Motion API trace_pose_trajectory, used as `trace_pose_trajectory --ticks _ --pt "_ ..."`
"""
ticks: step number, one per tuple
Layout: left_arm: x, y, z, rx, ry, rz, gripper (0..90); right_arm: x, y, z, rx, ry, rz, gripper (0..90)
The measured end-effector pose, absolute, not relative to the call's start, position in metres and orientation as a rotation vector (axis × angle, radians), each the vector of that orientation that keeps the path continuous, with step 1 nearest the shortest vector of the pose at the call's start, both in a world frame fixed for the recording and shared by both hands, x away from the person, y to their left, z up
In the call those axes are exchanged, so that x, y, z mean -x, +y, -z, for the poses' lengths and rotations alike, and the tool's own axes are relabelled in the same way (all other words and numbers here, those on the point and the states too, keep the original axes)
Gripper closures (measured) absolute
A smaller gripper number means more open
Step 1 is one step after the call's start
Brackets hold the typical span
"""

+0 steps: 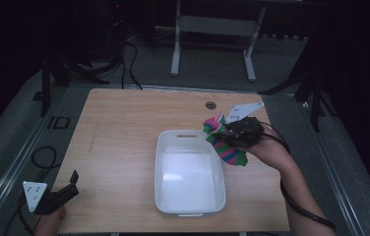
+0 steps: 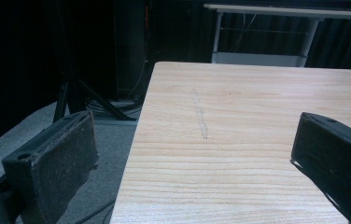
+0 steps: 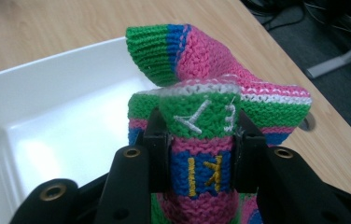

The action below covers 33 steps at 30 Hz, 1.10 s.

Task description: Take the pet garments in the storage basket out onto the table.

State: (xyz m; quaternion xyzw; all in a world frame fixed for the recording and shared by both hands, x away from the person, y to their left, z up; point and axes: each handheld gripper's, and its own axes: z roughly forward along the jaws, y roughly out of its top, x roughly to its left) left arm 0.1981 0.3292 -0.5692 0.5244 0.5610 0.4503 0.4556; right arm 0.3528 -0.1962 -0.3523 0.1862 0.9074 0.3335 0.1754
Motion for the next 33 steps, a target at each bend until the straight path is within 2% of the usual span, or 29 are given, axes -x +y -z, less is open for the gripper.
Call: trace_pose_trajectory --ticks 19,26,30,32,33 --pt "-0.198 0.329 0.569 -1.294 1.385 -1.113 1.0 -0.360 -0.271 0.366 -0.755 2.468 -0.903 65.4" --pt "-0.198 0.329 0.569 -1.296 1.383 -1.116 0.9 -0.364 -0.282 0.382 -0.809 2.454 -0.887 65.3" --pt "-0.198 0.329 0.569 -1.296 1.382 -1.116 0.9 -0.371 -0.281 0.405 -0.854 2.464 -0.870 65.3" --pt "-0.198 0.329 0.569 -1.296 1.382 -1.115 0.9 -0.371 -0.281 0.405 -0.854 2.464 -0.870 65.3" --pt "-0.198 0.329 0.569 -1.297 1.381 -1.116 0.9 -0.377 -0.280 0.418 -0.879 2.469 -0.864 65.2"
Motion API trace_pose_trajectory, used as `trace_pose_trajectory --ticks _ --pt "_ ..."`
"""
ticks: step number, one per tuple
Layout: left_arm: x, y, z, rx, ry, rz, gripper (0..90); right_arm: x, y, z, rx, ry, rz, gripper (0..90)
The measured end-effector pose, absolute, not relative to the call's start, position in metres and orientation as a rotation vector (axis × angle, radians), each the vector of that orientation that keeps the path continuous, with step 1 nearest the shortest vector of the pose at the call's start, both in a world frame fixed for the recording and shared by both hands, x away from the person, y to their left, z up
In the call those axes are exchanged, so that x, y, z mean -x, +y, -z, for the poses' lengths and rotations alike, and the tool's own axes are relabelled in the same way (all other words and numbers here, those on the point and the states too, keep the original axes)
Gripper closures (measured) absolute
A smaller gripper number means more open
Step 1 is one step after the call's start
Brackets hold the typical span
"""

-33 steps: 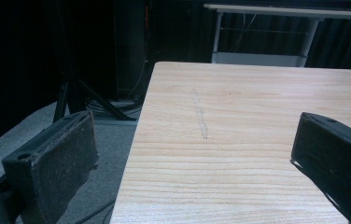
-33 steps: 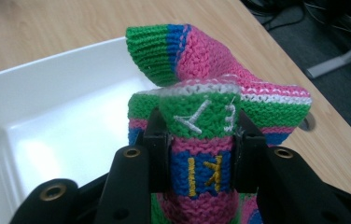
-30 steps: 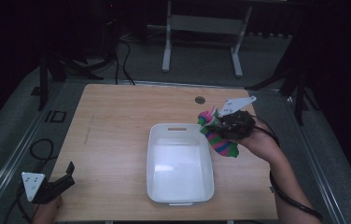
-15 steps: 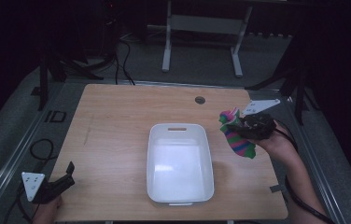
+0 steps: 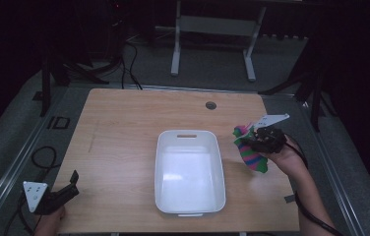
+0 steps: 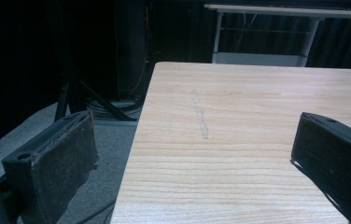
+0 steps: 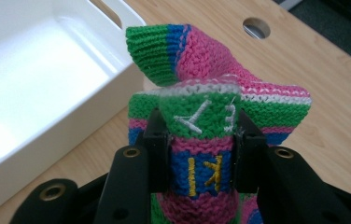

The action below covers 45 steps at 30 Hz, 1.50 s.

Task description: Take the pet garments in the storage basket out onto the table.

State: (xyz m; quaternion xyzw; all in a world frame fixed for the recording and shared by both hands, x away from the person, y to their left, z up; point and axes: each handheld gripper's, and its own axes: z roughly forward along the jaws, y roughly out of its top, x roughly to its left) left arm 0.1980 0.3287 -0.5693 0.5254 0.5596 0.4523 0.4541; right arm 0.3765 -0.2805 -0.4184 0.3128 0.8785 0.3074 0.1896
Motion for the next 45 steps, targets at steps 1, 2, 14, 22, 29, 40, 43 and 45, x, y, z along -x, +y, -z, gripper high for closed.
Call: trace_pose_trajectory --ticks 1,2,14,22,29,40,43,45 --pt "-0.198 0.329 0.569 -1.297 1.381 -1.116 0.9 -0.377 -0.280 0.418 -0.879 2.469 -0.864 65.2" --pt "-0.198 0.329 0.569 -1.296 1.381 -1.118 0.9 -0.380 -0.280 0.428 -0.899 2.473 -0.859 65.1" --pt "-0.198 0.328 0.569 -1.300 1.376 -1.122 1.0 -0.403 -0.276 0.478 -1.039 2.418 -0.817 64.9" --pt "-0.198 0.328 0.569 -1.300 1.376 -1.124 0.9 -0.414 -0.272 0.506 -1.113 2.442 -0.759 64.6" --pt "-0.198 0.328 0.569 -1.298 1.374 -1.124 0.9 -0.420 -0.266 0.527 -1.173 2.437 -0.731 64.1" --pt "-0.197 0.328 0.569 -1.298 1.373 -1.125 0.9 -0.421 -0.262 0.523 -1.199 2.426 -0.763 32.6" --pt "-0.197 0.328 0.569 -1.298 1.375 -1.127 0.9 -0.416 -0.266 0.513 -1.180 2.399 -0.808 22.5" --pt "-0.197 0.328 0.569 -1.299 1.375 -1.126 0.9 -0.413 -0.270 0.506 -1.187 2.372 -0.856 15.9"
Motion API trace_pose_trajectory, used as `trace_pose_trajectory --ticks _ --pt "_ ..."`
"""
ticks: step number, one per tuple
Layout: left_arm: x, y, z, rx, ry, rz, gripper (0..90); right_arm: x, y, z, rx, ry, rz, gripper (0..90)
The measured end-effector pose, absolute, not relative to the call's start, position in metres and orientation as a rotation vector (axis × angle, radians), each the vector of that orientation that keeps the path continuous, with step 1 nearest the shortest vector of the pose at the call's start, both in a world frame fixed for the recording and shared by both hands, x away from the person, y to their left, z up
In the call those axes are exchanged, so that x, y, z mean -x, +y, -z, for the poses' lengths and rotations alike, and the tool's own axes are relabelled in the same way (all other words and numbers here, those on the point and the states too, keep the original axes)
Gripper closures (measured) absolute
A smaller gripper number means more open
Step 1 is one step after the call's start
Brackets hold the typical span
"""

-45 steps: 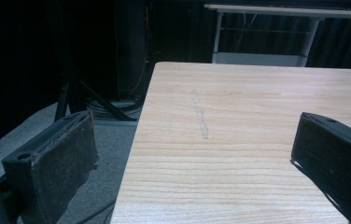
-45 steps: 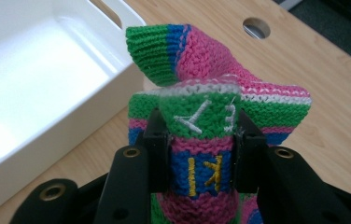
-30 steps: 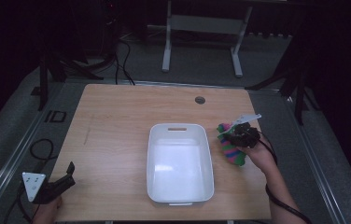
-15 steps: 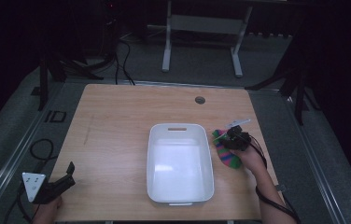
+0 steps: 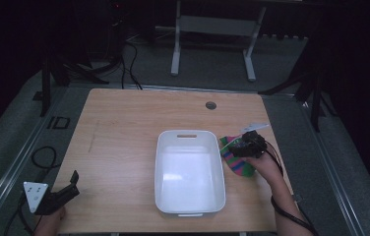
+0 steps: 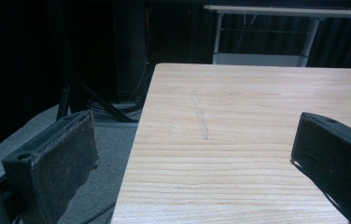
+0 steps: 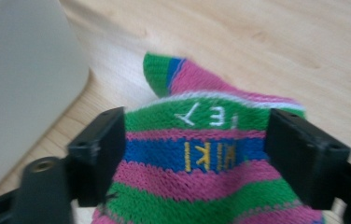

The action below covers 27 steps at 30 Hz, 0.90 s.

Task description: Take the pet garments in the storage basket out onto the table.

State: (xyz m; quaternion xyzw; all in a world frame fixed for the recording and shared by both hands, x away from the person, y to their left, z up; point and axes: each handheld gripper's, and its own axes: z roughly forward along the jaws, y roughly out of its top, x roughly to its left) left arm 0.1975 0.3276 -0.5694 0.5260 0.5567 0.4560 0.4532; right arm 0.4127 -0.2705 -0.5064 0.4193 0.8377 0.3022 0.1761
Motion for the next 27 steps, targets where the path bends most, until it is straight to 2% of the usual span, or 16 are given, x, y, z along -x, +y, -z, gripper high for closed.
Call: trace_pose_trajectory --ticks 1,7,27 --pt "-0.197 0.328 0.569 -1.299 1.374 -1.125 0.9 -0.410 -0.274 0.504 -1.174 2.391 -0.886 10.2" --pt "-0.198 0.328 0.569 -1.299 1.376 -1.124 1.0 -0.392 -0.293 0.499 -1.194 2.349 -0.939 11.5" --pt "-0.198 0.328 0.569 -1.298 1.380 -1.126 0.9 -0.338 -0.362 0.521 -1.308 2.107 -1.038 12.2"
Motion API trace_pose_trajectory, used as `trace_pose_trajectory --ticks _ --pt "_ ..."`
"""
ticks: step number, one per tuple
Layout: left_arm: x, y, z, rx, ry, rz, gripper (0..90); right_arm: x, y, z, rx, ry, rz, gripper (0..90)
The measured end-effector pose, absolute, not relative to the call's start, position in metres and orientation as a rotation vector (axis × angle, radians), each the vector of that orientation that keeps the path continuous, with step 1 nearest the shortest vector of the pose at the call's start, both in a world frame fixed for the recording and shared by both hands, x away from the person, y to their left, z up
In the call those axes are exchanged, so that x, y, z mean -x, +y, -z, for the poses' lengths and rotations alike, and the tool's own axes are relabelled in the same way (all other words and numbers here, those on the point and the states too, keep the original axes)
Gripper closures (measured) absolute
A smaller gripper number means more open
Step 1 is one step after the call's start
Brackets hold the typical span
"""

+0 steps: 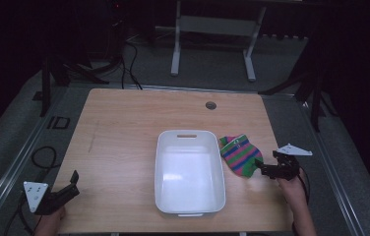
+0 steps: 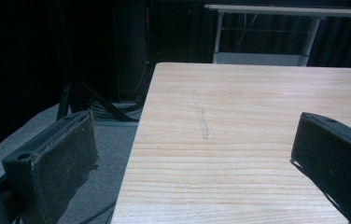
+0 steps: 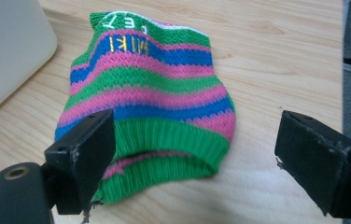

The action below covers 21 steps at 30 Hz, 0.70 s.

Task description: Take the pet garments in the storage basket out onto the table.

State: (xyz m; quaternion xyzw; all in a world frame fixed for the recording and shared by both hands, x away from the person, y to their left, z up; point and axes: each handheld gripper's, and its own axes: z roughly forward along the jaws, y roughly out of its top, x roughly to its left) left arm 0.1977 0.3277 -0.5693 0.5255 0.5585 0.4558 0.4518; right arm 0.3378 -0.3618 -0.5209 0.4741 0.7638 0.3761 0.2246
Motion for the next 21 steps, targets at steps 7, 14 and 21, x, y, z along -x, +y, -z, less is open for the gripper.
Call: trace_pose_trajectory --ticks 7,14,21 --pt "-0.198 0.327 0.569 -1.300 1.381 -1.128 1.0 -0.313 -0.377 0.534 -1.308 2.050 -1.056 12.2" --pt "-0.198 0.327 0.569 -1.302 1.380 -1.130 0.9 -0.291 -0.387 0.545 -1.327 1.971 -1.069 12.2" --pt "-0.198 0.327 0.569 -1.300 1.380 -1.131 0.9 -0.275 -0.394 0.550 -1.317 1.900 -1.099 12.2"
